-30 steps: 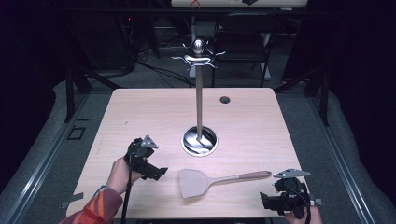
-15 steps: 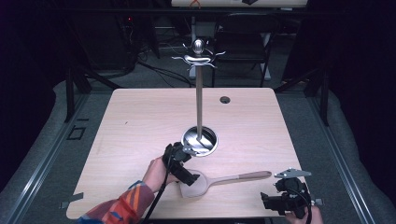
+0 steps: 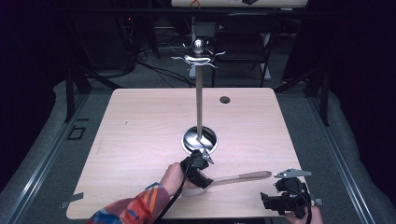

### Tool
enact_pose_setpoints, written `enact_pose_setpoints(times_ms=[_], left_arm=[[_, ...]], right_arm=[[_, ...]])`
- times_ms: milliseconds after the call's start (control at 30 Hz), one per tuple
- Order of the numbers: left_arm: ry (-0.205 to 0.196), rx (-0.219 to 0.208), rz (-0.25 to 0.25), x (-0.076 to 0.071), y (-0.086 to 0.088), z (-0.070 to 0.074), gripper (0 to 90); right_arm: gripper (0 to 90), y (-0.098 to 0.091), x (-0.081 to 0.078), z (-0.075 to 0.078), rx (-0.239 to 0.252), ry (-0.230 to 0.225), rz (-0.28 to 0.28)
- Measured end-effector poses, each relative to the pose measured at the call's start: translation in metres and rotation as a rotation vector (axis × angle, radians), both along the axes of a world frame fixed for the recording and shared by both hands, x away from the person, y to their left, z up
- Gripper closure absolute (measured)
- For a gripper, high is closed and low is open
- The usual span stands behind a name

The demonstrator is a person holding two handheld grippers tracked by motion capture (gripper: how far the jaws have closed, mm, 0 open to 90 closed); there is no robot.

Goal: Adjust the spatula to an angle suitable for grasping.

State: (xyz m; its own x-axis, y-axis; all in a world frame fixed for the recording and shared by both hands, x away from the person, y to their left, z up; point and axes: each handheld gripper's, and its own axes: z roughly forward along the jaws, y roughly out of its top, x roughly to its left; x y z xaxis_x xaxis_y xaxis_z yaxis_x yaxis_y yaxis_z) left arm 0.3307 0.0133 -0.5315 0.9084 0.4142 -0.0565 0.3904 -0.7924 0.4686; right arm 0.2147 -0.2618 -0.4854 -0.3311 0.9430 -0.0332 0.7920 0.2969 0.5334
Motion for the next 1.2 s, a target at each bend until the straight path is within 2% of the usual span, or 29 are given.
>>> enact_pose_setpoints(times_ms=[267,533,700,833,1033,1200], left_arm=[[0.004,0.007,-0.049,-0.007,-0.016,-0.008,53.9],[-0.025,0.008,-0.069,-0.009,-0.027,-0.015,61.0],[-0.05,0.031,-0.073,-0.008,-0.026,-0.015,66.3],[-0.051,0.023,-0.078,-0.007,-0.025,-0.017,69.7],[-0.096,0.068,-0.125,-0.011,-0.026,-0.016,73.0],[-0.073,0.069,-0.136,-0.011,-0.019,-0.016,73.4]], right_arm=[[14.5,0.0,0.0,0.0,-0.003,0.003,-0.001],[14.5,0.0,0.001,0.0,0.004,0.004,0.001],[14.5,0.0,0.001,0.0,-0.001,0.003,-0.003],[14.5,0.0,0.001,0.0,0.002,0.003,0.0],[14.5,0.0,0.001,0.0,-0.002,0.002,-0.003],[14.5,-0.001,0.0,0.0,0.003,0.002,-0.003]])
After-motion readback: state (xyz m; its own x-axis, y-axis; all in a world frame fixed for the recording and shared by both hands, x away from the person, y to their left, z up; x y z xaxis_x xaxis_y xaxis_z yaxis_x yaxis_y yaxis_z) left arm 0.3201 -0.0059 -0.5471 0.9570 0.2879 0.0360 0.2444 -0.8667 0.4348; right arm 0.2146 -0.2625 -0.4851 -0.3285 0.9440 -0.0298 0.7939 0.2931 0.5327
